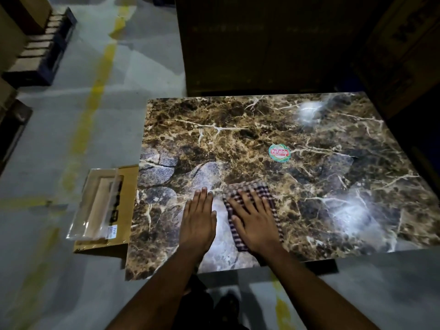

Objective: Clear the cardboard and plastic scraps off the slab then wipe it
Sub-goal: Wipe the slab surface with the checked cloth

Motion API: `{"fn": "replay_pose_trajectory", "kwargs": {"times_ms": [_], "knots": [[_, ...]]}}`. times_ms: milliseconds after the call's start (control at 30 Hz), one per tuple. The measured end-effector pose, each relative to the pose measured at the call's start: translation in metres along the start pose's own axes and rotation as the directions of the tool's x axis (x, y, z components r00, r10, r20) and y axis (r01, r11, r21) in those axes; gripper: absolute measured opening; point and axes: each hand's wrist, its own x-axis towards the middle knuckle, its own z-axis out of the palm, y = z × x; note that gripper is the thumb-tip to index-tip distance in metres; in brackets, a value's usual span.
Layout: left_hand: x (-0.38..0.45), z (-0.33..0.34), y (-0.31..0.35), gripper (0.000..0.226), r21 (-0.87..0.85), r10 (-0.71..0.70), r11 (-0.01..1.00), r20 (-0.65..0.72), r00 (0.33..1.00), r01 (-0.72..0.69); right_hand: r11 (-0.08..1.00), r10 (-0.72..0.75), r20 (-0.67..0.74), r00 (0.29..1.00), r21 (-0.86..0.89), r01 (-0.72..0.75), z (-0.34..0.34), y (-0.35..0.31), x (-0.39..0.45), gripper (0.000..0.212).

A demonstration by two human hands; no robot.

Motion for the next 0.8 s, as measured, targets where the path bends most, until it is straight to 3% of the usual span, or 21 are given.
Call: {"fn": "replay_pose_trajectory", "kwargs": {"times_ms": [100,200,367,567,667,800], "knots": [[0.017,-0.001,-0.001,0.057,0.013,0.029,0.999,0.024,0.999,-0.029,0.991,0.134,-0.035,0.990,0.004,-0.134,-0.008,0.020,0.035,0.054],[0.041,-0.005,-0.003,0.058,0.011,0.031,0.999,0.031,0.999,-0.032,0.977,0.212,-0.045,0.976,0.042,-0.210,-0.013,-0.003,0.090,0.056],[0.075,-0.012,-0.009,0.059,0.015,0.054,0.998,0.044,0.998,-0.055,0.998,0.064,-0.004,0.998,-0.021,-0.064,-0.012,-0.007,0.081,0.055],[0.099,-0.007,-0.003,0.057,0.016,0.042,0.999,0.002,0.999,-0.042,0.975,0.220,-0.070,0.973,0.025,-0.219,-0.019,0.012,0.157,0.056],[0.118,-0.006,0.001,0.056,0.017,-0.003,1.000,-0.019,1.000,0.003,0.992,0.123,-0.073,0.990,0.010,-0.123,-0.019,-0.002,0.170,0.055],[0.151,-0.009,0.006,0.055,-0.034,-0.044,0.998,-0.051,0.998,0.043,1.000,0.023,-0.061,0.998,-0.012,-0.024,-0.023,0.036,0.159,0.054]]}}
